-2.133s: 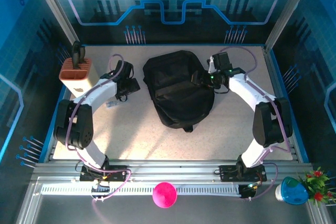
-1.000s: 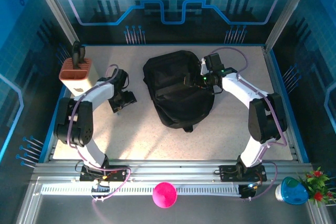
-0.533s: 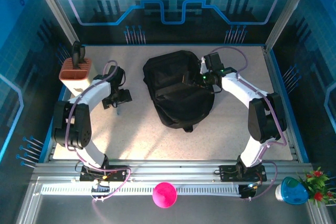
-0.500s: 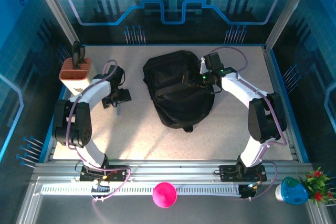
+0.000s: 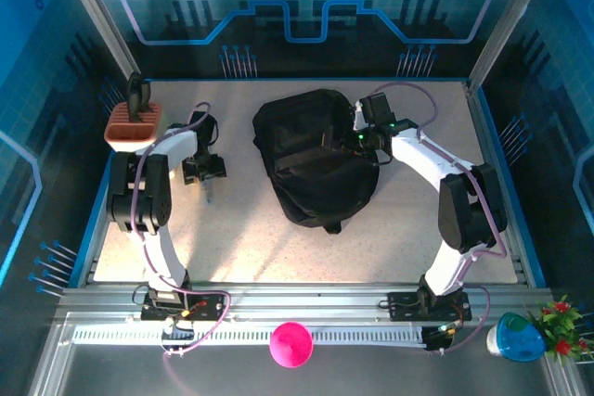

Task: Pack the student bag
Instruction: Pick up the loose stationery from the middle-left of the table, then pass the loose stationery.

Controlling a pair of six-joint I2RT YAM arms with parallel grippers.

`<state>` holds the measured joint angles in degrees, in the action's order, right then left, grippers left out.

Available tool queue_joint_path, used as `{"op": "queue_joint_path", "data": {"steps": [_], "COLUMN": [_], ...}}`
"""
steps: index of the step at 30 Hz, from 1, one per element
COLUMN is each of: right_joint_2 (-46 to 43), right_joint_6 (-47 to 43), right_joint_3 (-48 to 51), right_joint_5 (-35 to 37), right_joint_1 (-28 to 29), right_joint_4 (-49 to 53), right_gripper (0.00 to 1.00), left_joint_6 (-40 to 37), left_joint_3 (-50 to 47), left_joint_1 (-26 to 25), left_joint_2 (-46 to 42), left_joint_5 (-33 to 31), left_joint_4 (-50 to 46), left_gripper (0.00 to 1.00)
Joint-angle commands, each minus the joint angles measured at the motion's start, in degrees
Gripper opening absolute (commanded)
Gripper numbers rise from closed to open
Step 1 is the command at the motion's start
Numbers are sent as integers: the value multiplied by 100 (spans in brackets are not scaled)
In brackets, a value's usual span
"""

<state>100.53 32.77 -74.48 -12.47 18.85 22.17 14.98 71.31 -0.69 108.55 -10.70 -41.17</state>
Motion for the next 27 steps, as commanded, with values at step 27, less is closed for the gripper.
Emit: {"op": "queue_joint_path", "data": {"steps": [27], "right_joint_2": [-416], "right_joint_6": [10], "right_joint_3": [552], "right_joint_5": [-563], "right_joint_1": [897], "right_joint_4": [-1488], "right_gripper": [84], "left_joint_6": [1889], "left_joint_3": [-1], "left_joint_1": [-630], "left_joint_2": [-1003], "left_joint_5": [2604], "left_joint_4": [970], "left_gripper": [36]}}
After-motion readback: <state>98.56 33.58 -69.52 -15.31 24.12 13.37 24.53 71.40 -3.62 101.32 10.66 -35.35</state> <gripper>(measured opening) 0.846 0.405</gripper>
